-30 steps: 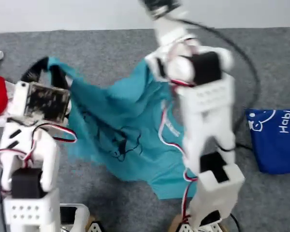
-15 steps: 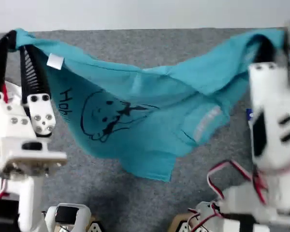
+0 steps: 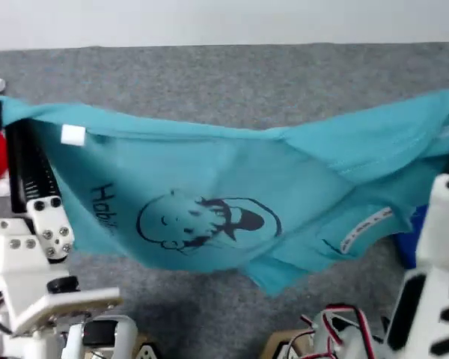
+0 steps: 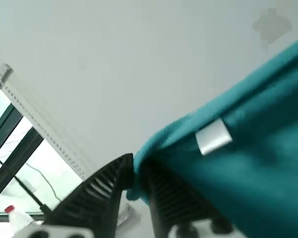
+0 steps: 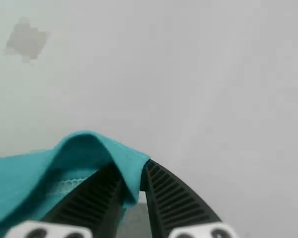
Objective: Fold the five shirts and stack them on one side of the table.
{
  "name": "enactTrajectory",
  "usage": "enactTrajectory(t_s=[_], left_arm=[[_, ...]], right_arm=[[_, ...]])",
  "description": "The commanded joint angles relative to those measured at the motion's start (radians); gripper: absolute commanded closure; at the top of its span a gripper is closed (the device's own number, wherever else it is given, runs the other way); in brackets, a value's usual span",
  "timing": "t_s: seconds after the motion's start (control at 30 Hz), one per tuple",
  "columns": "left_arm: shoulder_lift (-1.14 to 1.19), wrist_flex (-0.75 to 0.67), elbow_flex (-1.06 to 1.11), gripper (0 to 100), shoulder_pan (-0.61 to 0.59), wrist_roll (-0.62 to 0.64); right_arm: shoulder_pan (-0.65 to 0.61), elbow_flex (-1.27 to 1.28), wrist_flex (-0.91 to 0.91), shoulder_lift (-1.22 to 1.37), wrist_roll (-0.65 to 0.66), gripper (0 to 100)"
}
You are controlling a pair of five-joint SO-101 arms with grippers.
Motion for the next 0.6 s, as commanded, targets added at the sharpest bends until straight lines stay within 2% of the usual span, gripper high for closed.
enactTrajectory(t_s=[0.0,0.2,0.4,0.57], left_arm=[[-0.060,0.023,0.048,100,-0.104,-0.006],[-0.207,0.021,0.206,100,-0.199,-0.006],[-0.319,0.020,0.341,100,-0.198,-0.005],[-0.305,-0.034,0.387,100,-0.198,-0.003]], right_arm=[[0.019,-0.008,-0.067,-0.038,0.008,99.0],[0.019,-0.008,-0.076,-0.079,0.006,99.0],[0.019,-0.006,-0.051,-0.079,0.005,99.0],[0.019,0.077,-0.050,-0.041,0.000,99.0]])
